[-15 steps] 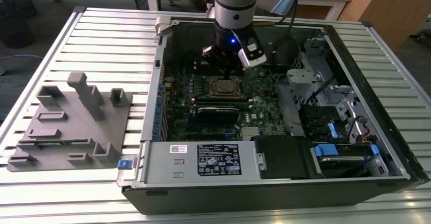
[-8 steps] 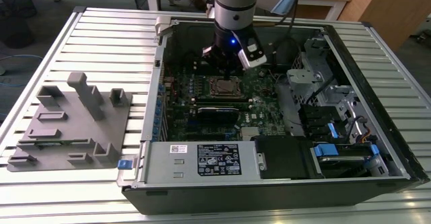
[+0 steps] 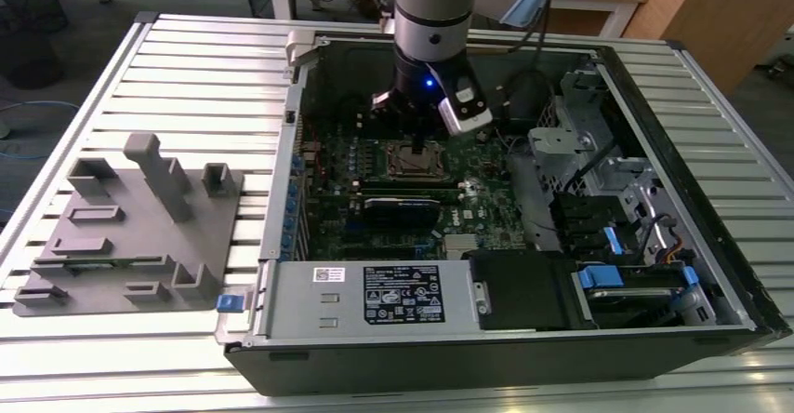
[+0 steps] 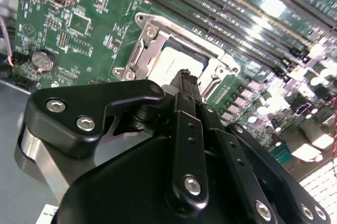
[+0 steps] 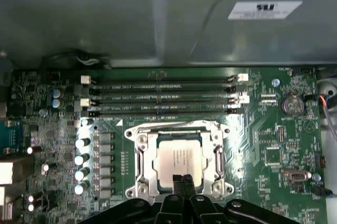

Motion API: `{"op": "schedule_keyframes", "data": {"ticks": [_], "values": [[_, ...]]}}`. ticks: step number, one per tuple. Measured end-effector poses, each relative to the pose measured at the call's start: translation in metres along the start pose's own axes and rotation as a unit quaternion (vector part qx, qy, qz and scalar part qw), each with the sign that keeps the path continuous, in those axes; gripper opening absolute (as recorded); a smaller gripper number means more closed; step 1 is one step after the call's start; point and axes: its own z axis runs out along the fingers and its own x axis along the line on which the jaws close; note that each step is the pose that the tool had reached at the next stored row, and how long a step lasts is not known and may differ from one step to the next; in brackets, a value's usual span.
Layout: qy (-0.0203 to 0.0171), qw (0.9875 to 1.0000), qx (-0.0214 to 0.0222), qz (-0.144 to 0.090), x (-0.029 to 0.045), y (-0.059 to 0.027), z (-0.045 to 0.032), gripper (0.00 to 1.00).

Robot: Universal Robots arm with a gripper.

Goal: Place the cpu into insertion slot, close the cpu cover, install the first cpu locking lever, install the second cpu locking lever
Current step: 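Install the second cpu locking lever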

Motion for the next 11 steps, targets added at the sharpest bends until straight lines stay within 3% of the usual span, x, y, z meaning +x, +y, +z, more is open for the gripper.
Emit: {"op": "schedule_keyframes", "data": {"ticks": [7,11], "values": [[0.0,1.0,0.0008,0.0,0.0001,-0.0095,-0.0008,0.11],[0.0,1.0,0.0007,0.0,0.0001,-0.0094,-0.0025,0.11]]}}
